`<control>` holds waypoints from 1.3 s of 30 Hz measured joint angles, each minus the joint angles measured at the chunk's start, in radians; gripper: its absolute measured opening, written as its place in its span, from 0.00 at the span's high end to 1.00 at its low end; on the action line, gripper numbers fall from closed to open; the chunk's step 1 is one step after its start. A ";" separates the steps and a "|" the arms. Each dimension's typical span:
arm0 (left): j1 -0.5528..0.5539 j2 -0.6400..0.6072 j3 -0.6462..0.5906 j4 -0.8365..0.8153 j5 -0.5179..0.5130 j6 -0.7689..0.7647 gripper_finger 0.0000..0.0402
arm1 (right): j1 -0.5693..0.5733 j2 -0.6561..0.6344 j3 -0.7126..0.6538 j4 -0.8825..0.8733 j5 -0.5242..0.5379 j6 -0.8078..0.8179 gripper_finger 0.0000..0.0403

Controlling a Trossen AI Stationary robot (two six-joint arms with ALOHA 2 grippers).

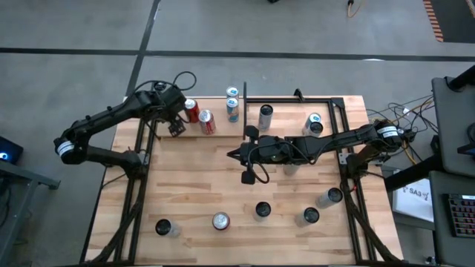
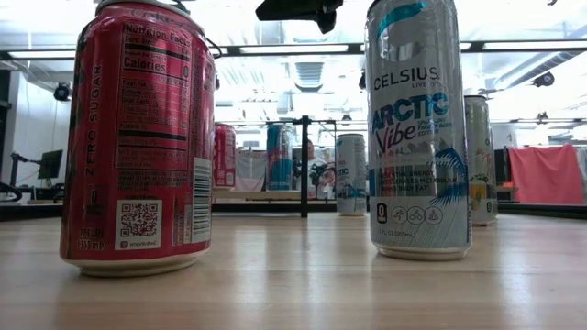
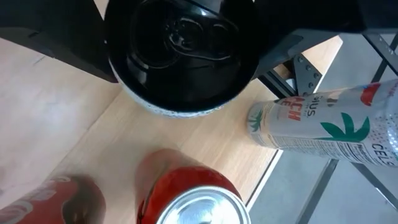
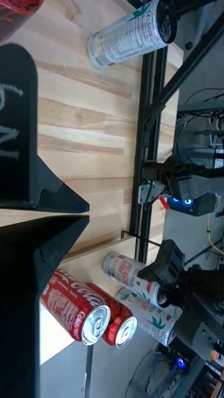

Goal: Place canned beverage on shelf
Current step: Put the top white and pink soda can on the shelf aligned with the other white and pink soda can

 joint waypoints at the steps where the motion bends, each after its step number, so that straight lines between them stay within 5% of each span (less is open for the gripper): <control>1: 0.000 0.000 0.000 0.002 0.000 0.000 0.24 | 0.000 0.000 0.000 0.000 0.000 0.000 0.98; 21: 0.005 -0.002 0.003 0.007 0.000 -0.008 0.15 | 0.000 0.000 0.000 -0.008 0.000 0.010 0.98; 39: 0.006 -0.003 0.159 -0.077 -0.048 0.008 0.15 | 0.000 0.000 0.000 -0.006 0.000 0.008 0.98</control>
